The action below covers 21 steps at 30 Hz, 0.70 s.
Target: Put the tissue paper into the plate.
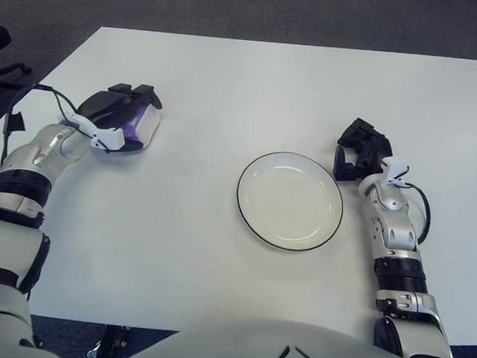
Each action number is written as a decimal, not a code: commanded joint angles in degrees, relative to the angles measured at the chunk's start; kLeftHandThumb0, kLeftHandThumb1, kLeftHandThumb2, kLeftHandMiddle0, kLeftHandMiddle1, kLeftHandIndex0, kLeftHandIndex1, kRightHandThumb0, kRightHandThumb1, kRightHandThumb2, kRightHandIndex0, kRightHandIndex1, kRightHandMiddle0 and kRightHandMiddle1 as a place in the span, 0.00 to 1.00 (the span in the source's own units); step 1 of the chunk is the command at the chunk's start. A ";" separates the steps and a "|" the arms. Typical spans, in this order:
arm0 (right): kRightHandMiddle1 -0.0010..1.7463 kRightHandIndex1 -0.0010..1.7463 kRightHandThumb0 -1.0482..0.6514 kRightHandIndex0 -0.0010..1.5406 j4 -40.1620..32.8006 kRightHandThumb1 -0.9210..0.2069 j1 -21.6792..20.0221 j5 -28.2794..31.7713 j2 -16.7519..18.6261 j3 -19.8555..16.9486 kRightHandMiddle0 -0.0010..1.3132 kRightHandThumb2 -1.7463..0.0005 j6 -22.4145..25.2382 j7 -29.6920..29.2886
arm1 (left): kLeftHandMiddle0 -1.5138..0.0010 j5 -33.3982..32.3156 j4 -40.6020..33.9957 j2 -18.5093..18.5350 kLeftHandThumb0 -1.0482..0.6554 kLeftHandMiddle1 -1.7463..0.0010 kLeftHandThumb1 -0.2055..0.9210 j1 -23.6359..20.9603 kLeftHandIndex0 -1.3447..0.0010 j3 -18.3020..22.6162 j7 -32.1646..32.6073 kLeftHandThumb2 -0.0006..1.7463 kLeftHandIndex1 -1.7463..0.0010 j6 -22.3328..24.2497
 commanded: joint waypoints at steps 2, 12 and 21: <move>0.95 1.00 0.61 0.56 3.49 0.90 5.93 -0.39 1.91 0.80 0.59 0.00 1.05 0.48 | 0.48 0.35 -7.15 -2.38 0.61 0.04 0.27 1.97 0.59 0.51 1.35 0.89 0.00 0.75; 0.96 1.00 0.61 0.56 4.87 0.89 5.50 -0.71 1.55 0.62 0.58 0.00 -0.17 0.94 | 0.48 1.30 -16.83 -6.88 0.61 0.02 0.26 1.15 0.58 1.19 4.95 0.90 0.00 -1.58; 0.96 1.00 0.61 0.56 6.24 0.89 4.99 -0.92 1.23 0.43 0.58 0.00 -0.66 1.16 | 0.44 0.71 -24.94 -10.81 0.61 0.05 0.22 0.11 0.56 1.55 2.65 0.92 0.00 -1.48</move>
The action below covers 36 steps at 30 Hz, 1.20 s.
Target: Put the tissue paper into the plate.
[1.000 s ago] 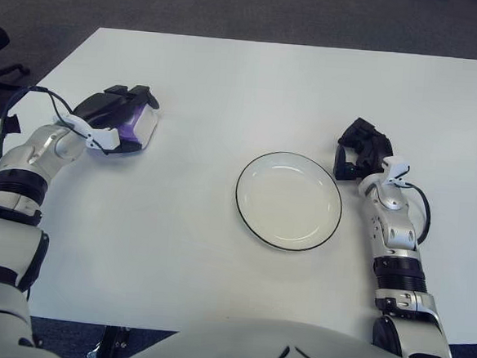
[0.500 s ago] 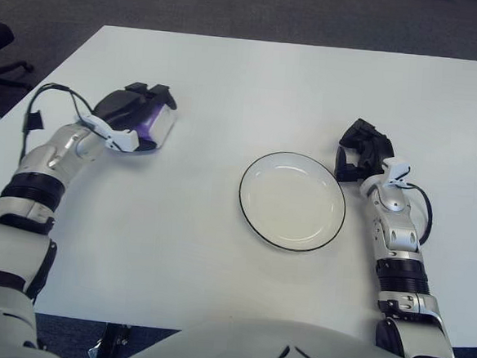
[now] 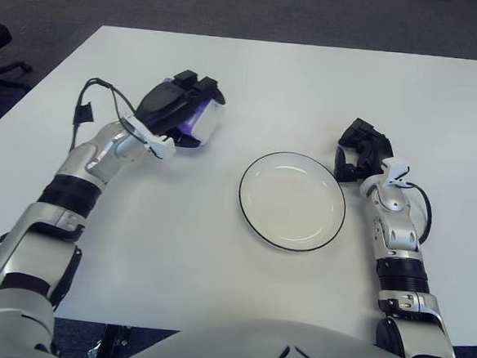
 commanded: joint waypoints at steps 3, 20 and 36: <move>0.96 1.00 0.61 0.56 4.81 0.89 5.37 -0.43 1.59 0.29 0.58 0.00 1.41 0.02 | 0.43 -1.22 -6.44 -3.44 0.61 0.06 0.20 -2.65 0.55 0.13 -1.75 0.93 0.00 0.01; 0.94 1.00 0.61 0.57 5.41 0.90 5.13 0.22 2.22 0.08 0.59 0.00 0.64 0.34 | 0.46 -6.87 -18.71 -10.81 0.61 0.07 0.28 -3.17 0.60 -2.58 -11.86 0.87 0.00 -1.04; 0.97 1.00 0.61 0.57 9.22 0.89 2.01 -2.27 0.57 0.84 0.56 0.00 3.07 -0.27 | 0.49 -10.10 -21.89 -11.18 0.61 0.04 0.30 -4.42 0.61 -7.59 -24.34 0.87 0.00 -4.36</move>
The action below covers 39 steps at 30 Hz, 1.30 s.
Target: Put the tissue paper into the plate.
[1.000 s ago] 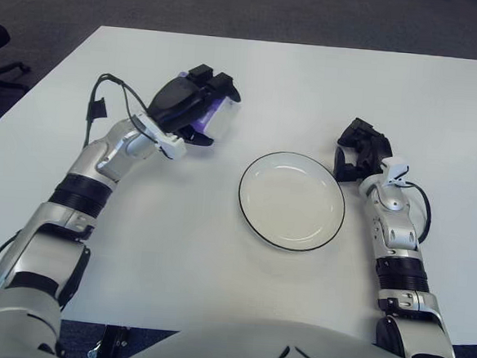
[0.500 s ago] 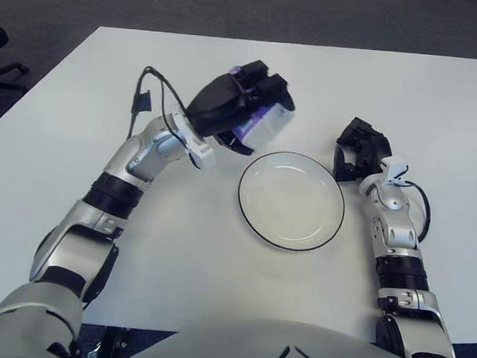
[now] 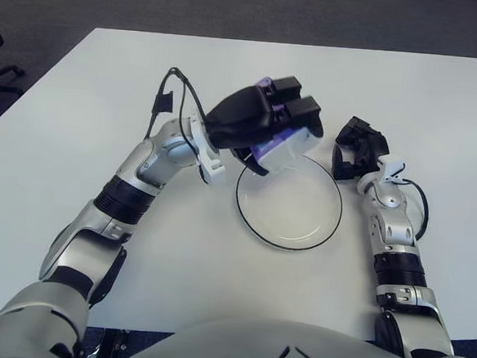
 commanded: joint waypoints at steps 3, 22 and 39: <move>0.99 1.00 0.61 0.57 5.58 0.88 4.12 -1.46 0.53 0.54 0.54 0.00 3.61 -0.46 | 0.49 -2.94 -1.17 -0.51 0.61 0.04 0.30 -2.21 0.61 -1.99 -5.39 0.87 0.00 0.69; 1.00 0.99 0.61 0.57 0.54 0.87 6.37 -6.85 1.94 2.59 0.52 0.00 5.11 -7.00 | 0.59 -9.14 -0.28 -5.32 0.61 0.00 0.44 0.96 0.66 -6.39 -16.76 0.76 0.05 7.51; 1.00 1.00 0.30 0.87 -3.66 0.66 7.93 -8.11 2.72 3.94 0.56 0.15 8.24 -8.72 | 1.00 -4.50 5.38 -5.49 0.14 0.48 0.99 -3.04 0.99 -6.58 -15.87 0.52 0.56 -3.33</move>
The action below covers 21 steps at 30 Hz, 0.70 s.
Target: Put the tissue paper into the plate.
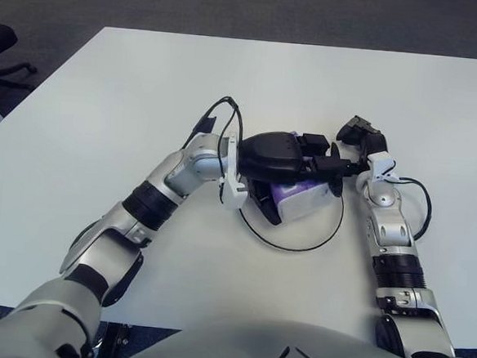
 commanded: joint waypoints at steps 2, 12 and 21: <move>1.00 1.00 0.30 0.87 2.01 0.66 6.18 -0.26 3.00 0.42 0.56 0.15 2.28 -1.22 | 1.00 0.34 0.03 0.04 0.13 0.53 1.00 -1.49 1.00 -0.14 -0.46 0.54 0.62 0.38; 0.98 1.00 0.33 0.85 -4.14 0.57 8.16 3.04 8.64 -1.09 0.50 0.24 10.45 -6.44 | 1.00 -0.76 0.97 0.05 0.05 0.79 1.00 -1.28 1.00 -0.56 -1.62 0.62 0.77 1.45; 0.91 1.00 0.35 0.80 -5.68 0.45 8.15 4.49 9.18 -0.77 0.48 0.38 11.67 -6.35 | 1.00 -6.13 0.75 -0.13 0.00 0.97 1.00 0.29 1.00 -0.81 -3.89 0.59 0.84 3.49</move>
